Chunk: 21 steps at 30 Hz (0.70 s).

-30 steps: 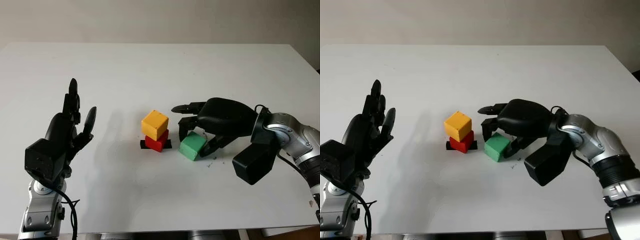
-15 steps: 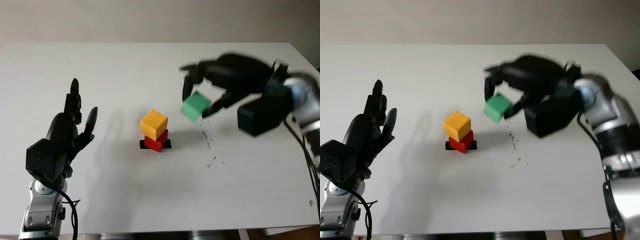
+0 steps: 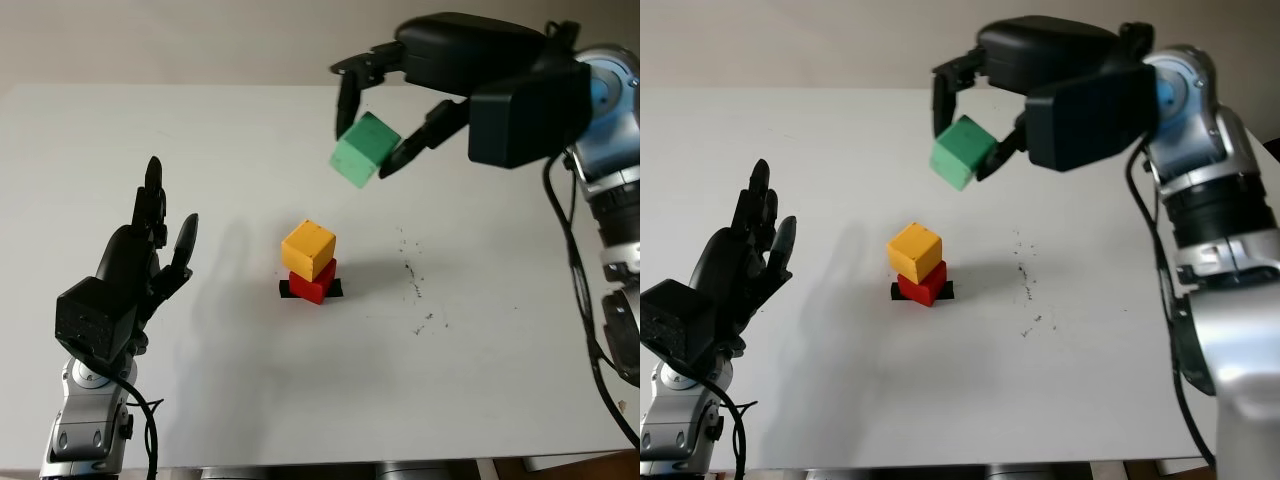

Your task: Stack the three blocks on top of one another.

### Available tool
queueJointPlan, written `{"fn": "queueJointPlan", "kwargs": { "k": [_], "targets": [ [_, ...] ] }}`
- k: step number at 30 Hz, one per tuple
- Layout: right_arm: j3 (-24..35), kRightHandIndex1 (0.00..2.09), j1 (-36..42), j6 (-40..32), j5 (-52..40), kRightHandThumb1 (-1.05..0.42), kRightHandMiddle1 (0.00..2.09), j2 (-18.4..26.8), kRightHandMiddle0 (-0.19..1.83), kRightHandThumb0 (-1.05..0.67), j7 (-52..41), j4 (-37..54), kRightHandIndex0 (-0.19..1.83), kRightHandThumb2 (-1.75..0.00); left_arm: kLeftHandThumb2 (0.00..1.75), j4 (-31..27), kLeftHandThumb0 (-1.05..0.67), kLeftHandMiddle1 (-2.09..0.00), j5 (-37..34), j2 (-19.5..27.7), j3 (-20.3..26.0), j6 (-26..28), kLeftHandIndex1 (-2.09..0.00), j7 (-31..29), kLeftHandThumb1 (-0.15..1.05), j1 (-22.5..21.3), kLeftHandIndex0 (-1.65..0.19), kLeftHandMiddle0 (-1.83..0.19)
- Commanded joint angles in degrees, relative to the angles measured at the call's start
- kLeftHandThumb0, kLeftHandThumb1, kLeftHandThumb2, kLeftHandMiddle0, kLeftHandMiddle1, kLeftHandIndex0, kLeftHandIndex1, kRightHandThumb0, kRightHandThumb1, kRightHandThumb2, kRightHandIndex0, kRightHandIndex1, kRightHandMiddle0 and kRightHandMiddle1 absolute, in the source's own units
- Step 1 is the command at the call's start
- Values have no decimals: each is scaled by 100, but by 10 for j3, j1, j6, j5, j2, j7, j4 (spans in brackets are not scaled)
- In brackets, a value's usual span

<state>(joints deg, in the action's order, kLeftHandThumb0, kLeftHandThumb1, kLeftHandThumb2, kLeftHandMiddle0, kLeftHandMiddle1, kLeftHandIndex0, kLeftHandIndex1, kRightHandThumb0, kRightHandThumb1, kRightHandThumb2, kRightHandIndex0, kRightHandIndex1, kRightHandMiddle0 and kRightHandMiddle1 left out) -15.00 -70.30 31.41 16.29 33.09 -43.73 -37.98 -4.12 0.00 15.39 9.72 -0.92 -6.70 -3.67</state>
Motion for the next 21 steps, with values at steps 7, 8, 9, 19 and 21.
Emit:
{"fn": "queueJointPlan", "kwargs": {
  "k": [7,8,9,19,21],
  "targets": [
    [-21,5,-41,1,-1,-85,148,-48,51,-48,-36,-37,32,-6,59,-12,-84,-5,0,-4,-3,5,-3,3,105,0,19,19],
    [-25,5,-41,1,2,-86,151,-51,47,-48,-39,-39,31,-6,59,-13,-85,-5,0,-5,-3,5,-2,3,105,1,19,19],
    [-28,5,-41,1,4,-87,153,-55,45,-48,-42,-42,31,-6,60,-13,-85,-4,0,-6,-4,4,-2,4,105,2,19,19],
    [-54,4,-24,-12,34,-88,147,-68,47,-43,-55,-53,28,-6,59,-14,-84,-5,2,-12,-2,-3,-3,9,105,9,19,19],
    [-56,3,-18,-15,36,-89,147,-68,45,-41,-56,-51,26,-6,59,-17,-84,-4,3,-12,-2,1,-3,9,105,10,19,19]
  ]
}}
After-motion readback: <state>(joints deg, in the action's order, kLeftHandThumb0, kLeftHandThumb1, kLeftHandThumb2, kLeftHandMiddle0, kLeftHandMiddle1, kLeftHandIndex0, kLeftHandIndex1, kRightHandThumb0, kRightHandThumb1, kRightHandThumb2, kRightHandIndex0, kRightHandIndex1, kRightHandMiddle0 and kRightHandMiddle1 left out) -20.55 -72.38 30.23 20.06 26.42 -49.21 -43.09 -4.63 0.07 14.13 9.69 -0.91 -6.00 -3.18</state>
